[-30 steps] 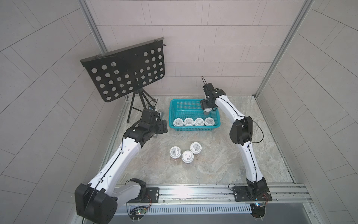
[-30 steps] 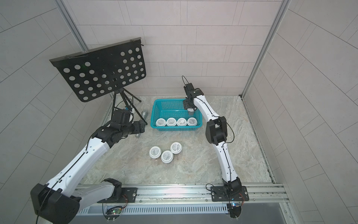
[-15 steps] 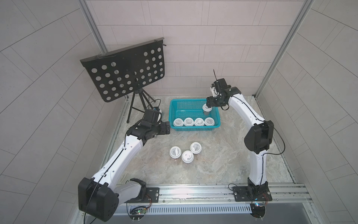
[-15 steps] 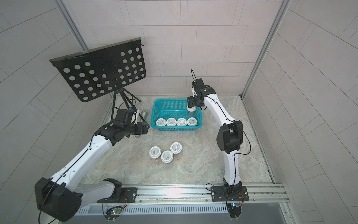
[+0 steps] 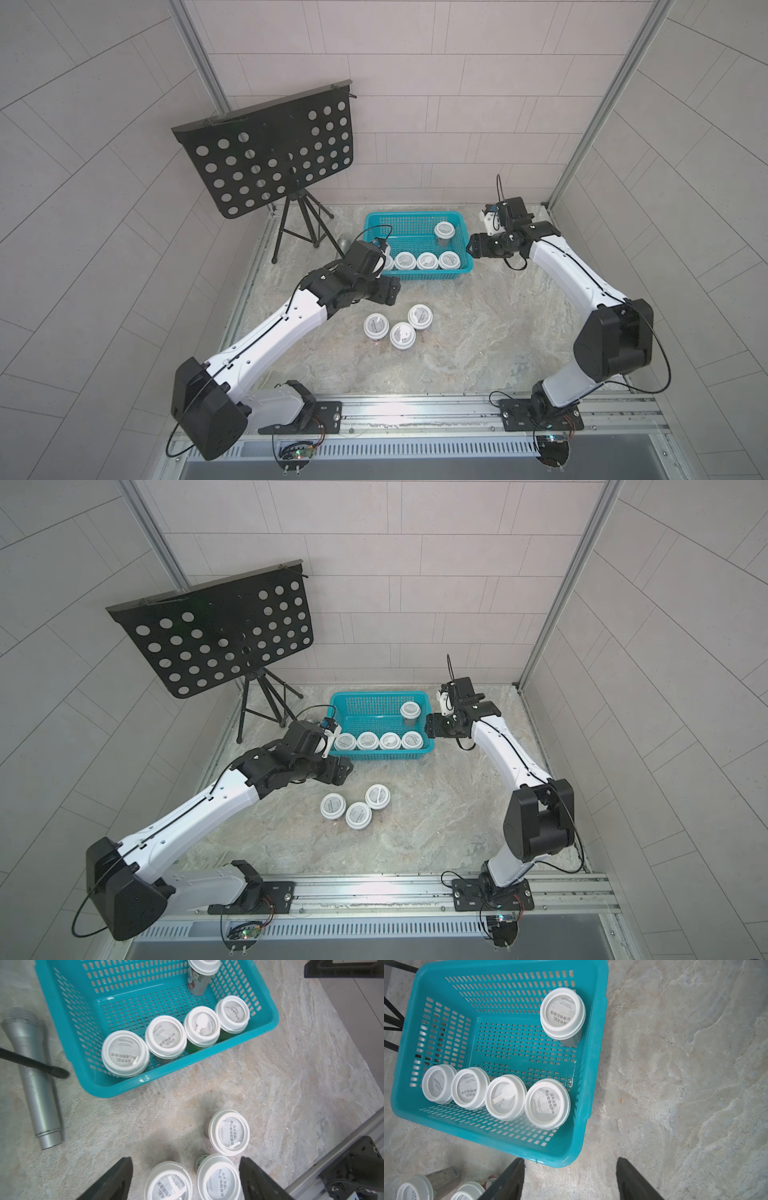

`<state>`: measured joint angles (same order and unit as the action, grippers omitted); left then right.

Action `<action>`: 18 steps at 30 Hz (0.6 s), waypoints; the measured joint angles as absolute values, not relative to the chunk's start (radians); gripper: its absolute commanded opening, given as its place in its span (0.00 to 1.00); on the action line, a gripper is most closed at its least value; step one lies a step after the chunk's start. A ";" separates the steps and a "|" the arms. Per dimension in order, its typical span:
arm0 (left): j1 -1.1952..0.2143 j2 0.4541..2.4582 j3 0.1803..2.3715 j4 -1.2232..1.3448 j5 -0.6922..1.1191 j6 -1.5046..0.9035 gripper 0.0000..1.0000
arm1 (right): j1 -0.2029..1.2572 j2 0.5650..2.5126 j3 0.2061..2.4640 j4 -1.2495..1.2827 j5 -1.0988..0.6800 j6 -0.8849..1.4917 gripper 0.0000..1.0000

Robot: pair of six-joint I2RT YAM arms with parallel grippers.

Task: Put the yogurt in the basket
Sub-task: Place the yogurt in the basket, then pick up the yogurt from the center of the board.

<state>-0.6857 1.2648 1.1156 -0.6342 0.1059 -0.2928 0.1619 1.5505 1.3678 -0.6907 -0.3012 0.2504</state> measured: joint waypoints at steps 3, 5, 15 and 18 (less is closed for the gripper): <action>-0.760 1.317 1.129 -0.637 0.083 -0.295 0.85 | 0.150 1.467 1.269 -0.657 -0.316 0.263 0.74; -0.804 1.351 1.137 -0.643 0.052 -0.294 0.85 | 0.147 1.414 1.207 -0.641 -0.323 0.270 0.73; -0.972 1.534 1.237 -0.664 -0.081 -0.253 0.87 | 0.122 1.265 1.026 -0.595 -0.345 0.290 0.74; -0.996 1.569 1.244 -0.666 -0.105 -0.246 0.88 | 0.117 1.261 1.005 -0.590 -0.355 0.293 0.74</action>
